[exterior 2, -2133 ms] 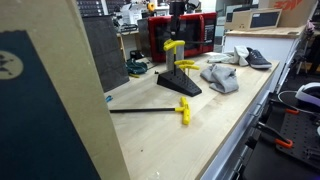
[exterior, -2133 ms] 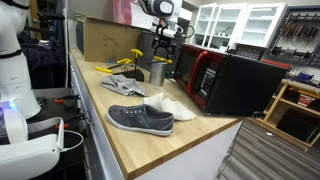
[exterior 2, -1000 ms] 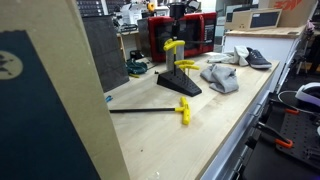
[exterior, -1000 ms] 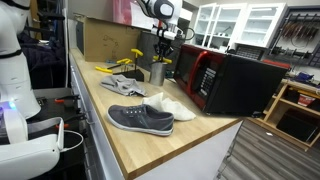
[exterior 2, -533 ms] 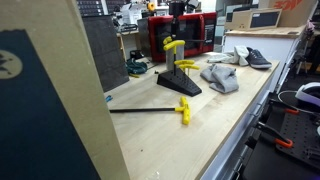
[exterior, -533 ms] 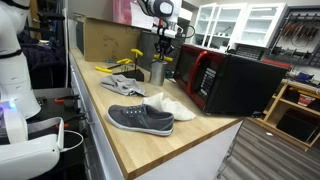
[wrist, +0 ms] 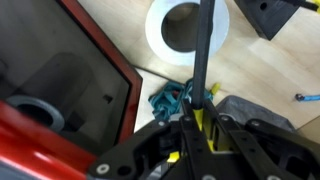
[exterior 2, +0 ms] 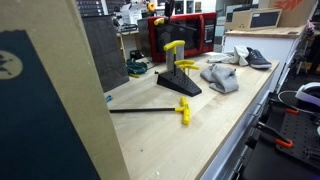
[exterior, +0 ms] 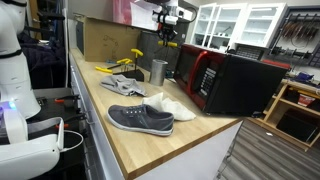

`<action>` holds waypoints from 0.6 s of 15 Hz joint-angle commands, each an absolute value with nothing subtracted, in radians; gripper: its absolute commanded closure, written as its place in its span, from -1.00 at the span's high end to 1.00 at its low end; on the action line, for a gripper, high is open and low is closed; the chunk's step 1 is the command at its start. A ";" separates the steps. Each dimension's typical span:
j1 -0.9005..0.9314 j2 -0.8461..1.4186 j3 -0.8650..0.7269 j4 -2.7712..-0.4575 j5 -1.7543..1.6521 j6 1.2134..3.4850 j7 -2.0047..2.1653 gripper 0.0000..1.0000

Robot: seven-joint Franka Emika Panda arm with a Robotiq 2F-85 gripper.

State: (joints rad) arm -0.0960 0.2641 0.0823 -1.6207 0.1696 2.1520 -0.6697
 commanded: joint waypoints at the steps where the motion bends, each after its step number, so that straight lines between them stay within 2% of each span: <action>1: -0.094 0.242 0.098 -1.629 0.237 2.294 -0.742 -0.93; 7: -0.109 0.290 0.154 -1.628 0.366 2.416 -0.864 -0.93; 8: -0.093 0.299 0.126 -1.618 0.311 2.383 -0.794 -0.70; 9: -0.093 0.305 0.134 -1.618 0.327 2.385 -0.809 -0.70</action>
State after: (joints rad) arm -0.0964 0.3054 0.1370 -1.6213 0.3292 2.3880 -0.8120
